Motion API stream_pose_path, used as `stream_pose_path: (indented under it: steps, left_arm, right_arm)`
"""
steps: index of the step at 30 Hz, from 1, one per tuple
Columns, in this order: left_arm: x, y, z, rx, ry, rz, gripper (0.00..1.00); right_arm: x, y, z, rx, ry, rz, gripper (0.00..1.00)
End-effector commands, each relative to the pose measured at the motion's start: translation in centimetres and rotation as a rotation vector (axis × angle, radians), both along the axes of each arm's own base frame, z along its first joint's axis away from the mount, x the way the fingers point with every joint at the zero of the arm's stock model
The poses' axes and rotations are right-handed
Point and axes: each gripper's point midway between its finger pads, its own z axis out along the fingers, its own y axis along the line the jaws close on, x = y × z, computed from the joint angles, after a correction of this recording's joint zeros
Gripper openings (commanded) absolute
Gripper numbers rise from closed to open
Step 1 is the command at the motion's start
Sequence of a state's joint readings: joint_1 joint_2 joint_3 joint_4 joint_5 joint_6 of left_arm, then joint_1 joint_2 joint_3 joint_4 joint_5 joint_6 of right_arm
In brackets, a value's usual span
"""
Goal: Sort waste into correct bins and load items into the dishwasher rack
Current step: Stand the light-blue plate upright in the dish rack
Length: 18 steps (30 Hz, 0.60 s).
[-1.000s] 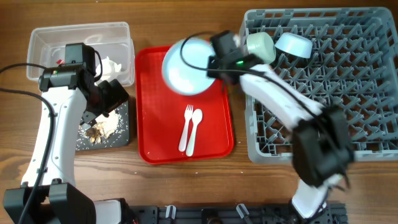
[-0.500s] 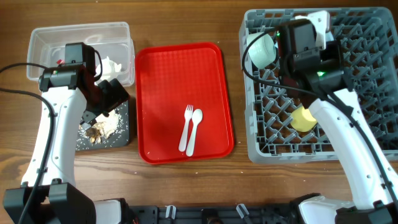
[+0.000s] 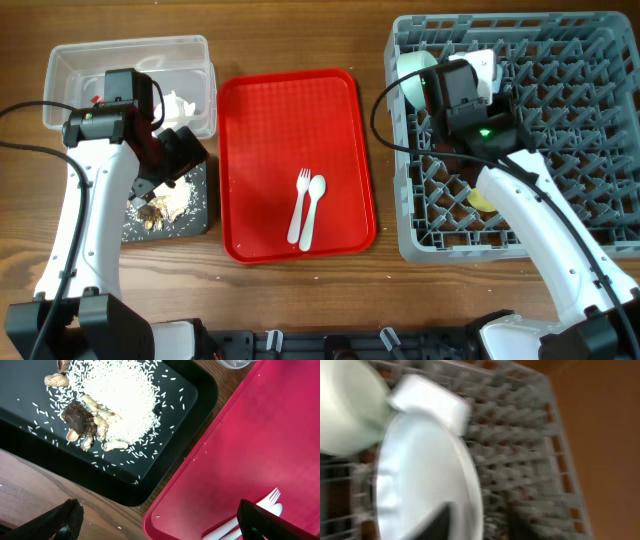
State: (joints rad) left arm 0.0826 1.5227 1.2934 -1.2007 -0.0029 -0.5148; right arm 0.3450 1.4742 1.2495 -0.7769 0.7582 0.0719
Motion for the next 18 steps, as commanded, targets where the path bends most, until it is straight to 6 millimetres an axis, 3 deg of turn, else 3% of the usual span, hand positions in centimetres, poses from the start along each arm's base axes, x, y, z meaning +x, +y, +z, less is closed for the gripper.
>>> stream_pose_path:
  steps: [1, 4, 6, 8, 10, 12, 14, 15, 18]
  left_arm:
    - [0.0, 0.4, 0.6, 0.012, -0.022, 0.024, 1.0]
    - [-0.2, 0.3, 0.6, 0.012, -0.017, 0.023, 1.0]
    - [-0.2, 0.3, 0.6, 0.012, -0.016, 0.024, 1.0]
    - [-0.2, 0.3, 0.6, 0.012, -0.016, 0.024, 1.0]
    - [-0.2, 0.3, 0.6, 0.012, -0.016, 0.024, 1.0]
    - [-0.2, 0.4, 0.6, 0.012, -0.017, 0.024, 1.0]
    - [-0.2, 0.4, 0.6, 0.012, -0.017, 0.024, 1.0]
    - [-0.2, 0.3, 0.6, 0.012, -0.017, 0.024, 1.0]
    - [-0.2, 0.3, 0.6, 0.012, -0.017, 0.023, 1.0]
  right_arm:
    - [0.6, 2.8, -1.4, 0.142, 0.021, 0.083, 0.6]
    - [0.9, 3.2, 0.7, 0.18, -0.036, 0.084, 0.71]
    - [1.2, 5.1, 2.7, 0.286, -0.069, 0.159, 0.75]
    - [0.2, 10.8, 4.0, 0.566, -0.034, 0.373, 0.74]
    - [-1.4, 14.4, 3.5, 0.78, 0.046, 0.447, 0.72]
    - [-3.3, 17.2, 1.1, 0.896, 0.171, 0.444, 0.71]
    - [-4.8, 18.7, -1.9, 0.901, 0.273, 0.415, 0.7]
    - [-5.9, 20.1, -4.3, 0.895, 0.351, 0.399, 0.7]
    - [-7.4, 22.1, -8.2, 0.886, 0.466, 0.339, 0.68]
